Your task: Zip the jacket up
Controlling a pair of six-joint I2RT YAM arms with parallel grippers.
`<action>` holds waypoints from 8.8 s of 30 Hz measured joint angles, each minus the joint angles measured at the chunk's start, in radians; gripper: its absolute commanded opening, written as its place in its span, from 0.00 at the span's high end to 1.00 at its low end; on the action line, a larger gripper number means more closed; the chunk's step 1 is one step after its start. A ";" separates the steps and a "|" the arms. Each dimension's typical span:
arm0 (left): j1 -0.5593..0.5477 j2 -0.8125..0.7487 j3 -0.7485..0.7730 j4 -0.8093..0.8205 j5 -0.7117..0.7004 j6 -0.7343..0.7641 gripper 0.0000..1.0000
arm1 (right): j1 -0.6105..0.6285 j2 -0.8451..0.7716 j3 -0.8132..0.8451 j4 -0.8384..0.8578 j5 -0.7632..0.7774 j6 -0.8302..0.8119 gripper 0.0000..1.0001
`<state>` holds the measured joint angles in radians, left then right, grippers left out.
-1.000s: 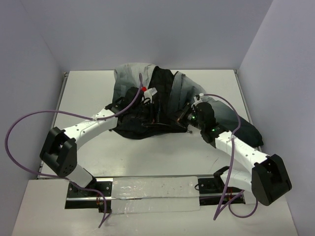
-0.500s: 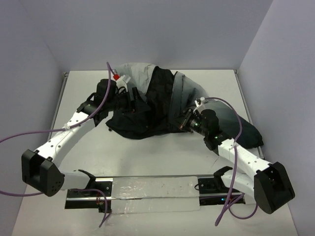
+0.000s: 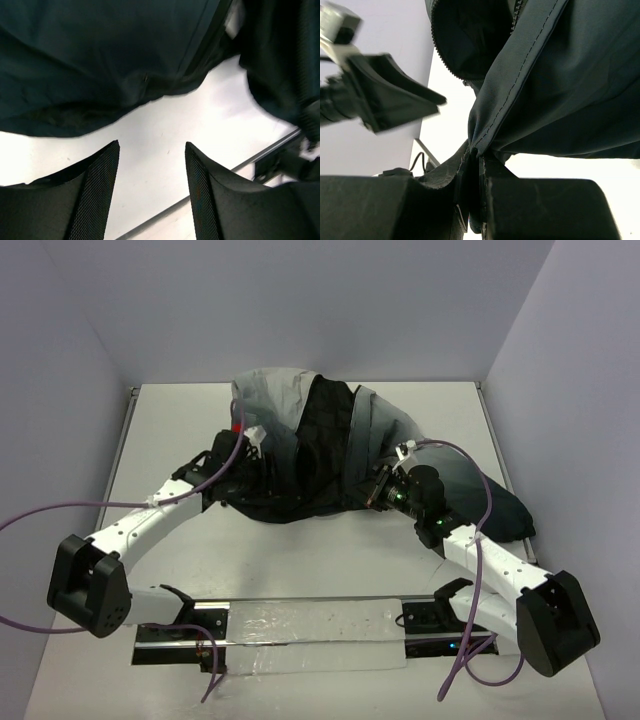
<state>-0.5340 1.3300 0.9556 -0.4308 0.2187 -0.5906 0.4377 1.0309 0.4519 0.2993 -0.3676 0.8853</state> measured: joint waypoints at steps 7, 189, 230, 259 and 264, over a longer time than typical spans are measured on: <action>-0.095 0.112 -0.060 0.082 -0.036 -0.031 0.33 | 0.000 0.006 0.002 -0.001 -0.001 -0.007 1.00; 0.027 -0.132 -0.326 0.929 0.379 -0.346 1.00 | 0.216 0.085 0.068 0.293 0.277 -0.019 1.00; 0.027 -0.128 -0.325 0.902 0.381 -0.340 1.00 | 0.237 0.150 0.092 0.329 0.274 -0.018 1.00; 0.028 -0.111 -0.325 0.896 0.434 -0.322 1.00 | 0.237 0.188 0.116 0.337 0.268 -0.012 1.00; 0.030 -0.103 -0.325 0.896 0.448 -0.323 1.00 | 0.237 0.204 0.132 0.337 0.260 -0.011 1.00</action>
<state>-0.5041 1.2272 0.6308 0.4654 0.6671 -0.9134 0.6746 1.2347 0.5839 0.6367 -0.1074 0.8742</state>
